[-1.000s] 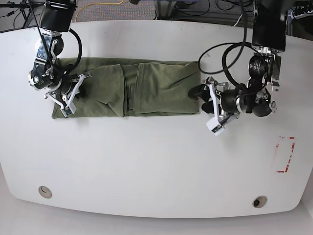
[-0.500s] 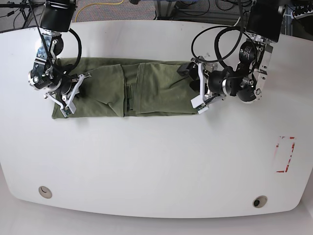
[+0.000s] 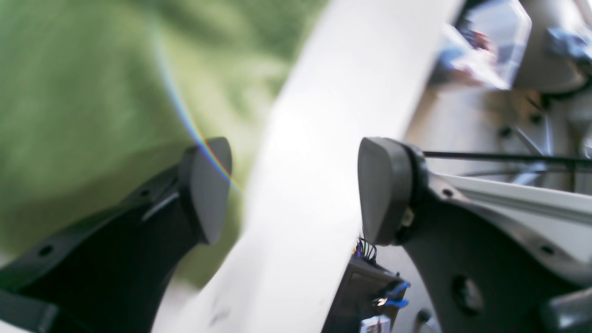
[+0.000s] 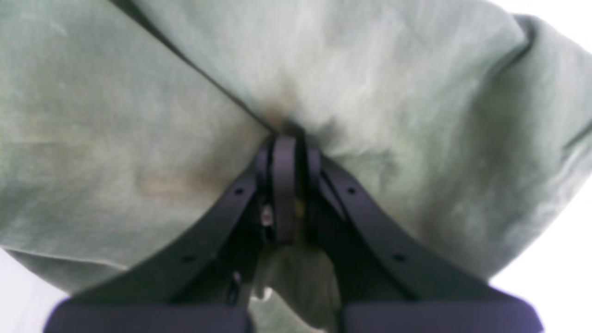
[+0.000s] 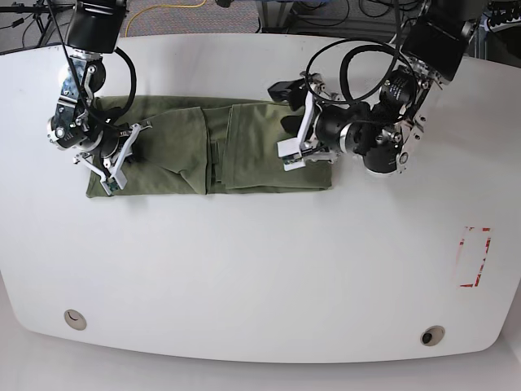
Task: Fold the T-shirt properly
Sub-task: 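Open the left gripper and press the folded section flat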
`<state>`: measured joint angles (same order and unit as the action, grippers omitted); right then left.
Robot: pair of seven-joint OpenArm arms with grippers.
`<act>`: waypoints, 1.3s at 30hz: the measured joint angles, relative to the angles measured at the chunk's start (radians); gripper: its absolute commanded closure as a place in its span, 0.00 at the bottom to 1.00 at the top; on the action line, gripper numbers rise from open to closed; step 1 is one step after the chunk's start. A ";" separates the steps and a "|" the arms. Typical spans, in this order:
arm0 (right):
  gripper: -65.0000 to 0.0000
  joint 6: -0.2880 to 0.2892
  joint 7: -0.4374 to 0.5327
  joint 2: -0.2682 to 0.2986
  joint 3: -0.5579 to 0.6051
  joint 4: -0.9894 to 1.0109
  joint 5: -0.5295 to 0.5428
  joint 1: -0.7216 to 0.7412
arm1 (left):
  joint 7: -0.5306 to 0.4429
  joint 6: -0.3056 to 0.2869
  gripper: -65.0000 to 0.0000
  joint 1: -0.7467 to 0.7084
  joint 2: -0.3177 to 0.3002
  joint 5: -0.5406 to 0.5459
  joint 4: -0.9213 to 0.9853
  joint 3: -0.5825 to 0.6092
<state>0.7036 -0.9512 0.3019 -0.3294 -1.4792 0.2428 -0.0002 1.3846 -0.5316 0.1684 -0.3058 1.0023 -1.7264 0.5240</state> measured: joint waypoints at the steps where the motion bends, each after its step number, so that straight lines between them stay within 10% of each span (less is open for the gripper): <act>1: 0.95 0.000 0.000 0.000 0.000 0.000 0.000 0.000 | 0.016 -0.014 0.40 0.010 0.001 0.035 -0.002 0.010; 13: 0.95 0.000 0.000 0.000 0.000 0.000 0.000 0.000 | 0.029 -0.072 0.40 0.076 -0.032 0.185 -0.012 -0.092; 22: 0.95 0.000 0.000 0.000 0.000 0.000 0.000 -0.001 | 0.010 -0.064 0.40 0.058 -0.082 -0.017 -0.012 -0.210; 39: 0.95 0.000 0.000 0.000 -0.001 0.000 0.005 0.000 | 0.003 -0.061 0.40 -0.069 -0.081 -0.118 -0.012 -0.067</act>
<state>0.7036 -0.9512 0.3019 -0.3302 -1.4792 0.2474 -0.0006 1.3872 -0.5922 0.0994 -0.3870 0.8845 -1.7386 0.4568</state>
